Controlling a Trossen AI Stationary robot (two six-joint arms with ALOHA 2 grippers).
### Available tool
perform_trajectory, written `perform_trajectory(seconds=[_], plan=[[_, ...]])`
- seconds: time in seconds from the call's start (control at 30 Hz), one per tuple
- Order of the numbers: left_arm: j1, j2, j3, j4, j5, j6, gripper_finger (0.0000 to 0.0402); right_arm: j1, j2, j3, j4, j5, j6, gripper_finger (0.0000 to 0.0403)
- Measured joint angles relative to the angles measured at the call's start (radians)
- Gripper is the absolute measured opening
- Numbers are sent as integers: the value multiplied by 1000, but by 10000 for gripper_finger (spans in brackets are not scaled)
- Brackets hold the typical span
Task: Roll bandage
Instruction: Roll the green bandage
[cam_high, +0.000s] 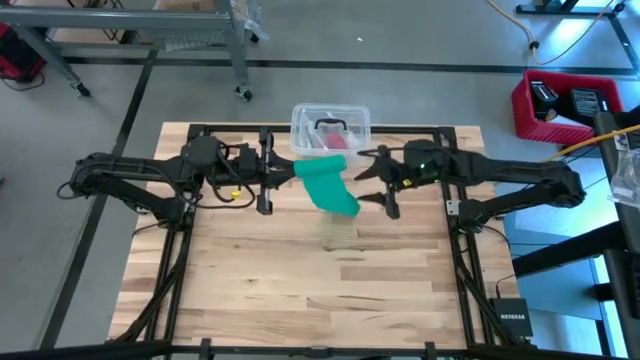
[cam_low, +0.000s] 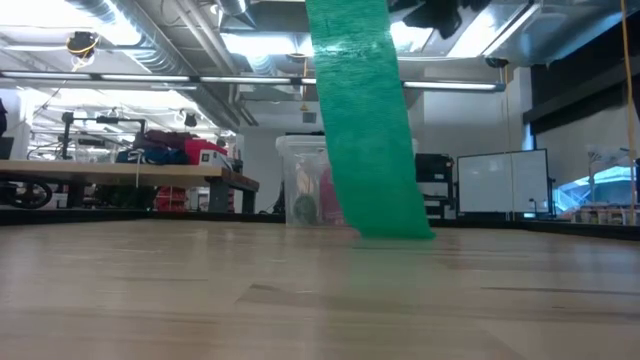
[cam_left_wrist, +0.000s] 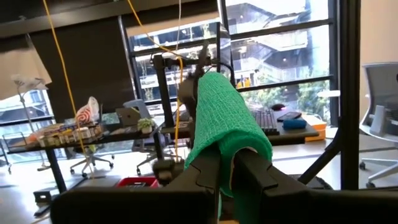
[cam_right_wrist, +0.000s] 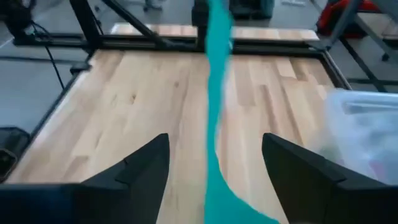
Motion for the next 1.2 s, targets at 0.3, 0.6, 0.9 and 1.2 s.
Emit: perform_trajectory(seconds=[0.3, 0.6, 0.9, 1.2], plan=[[0, 3, 0, -1, 0, 10, 17, 0, 124, -106, 414, -23, 1, 233], [0, 3, 0, -1, 0, 10, 17, 0, 242, -108, 555, -41, -49, 174], [-15, -11, 0, -7, 0, -68, 17, -2, 128, -108, 375, 37, -197, 9], [-62, -84, 0, 1, 16, -75, 17, -1, -16, -108, 163, 159, -264, 4]])
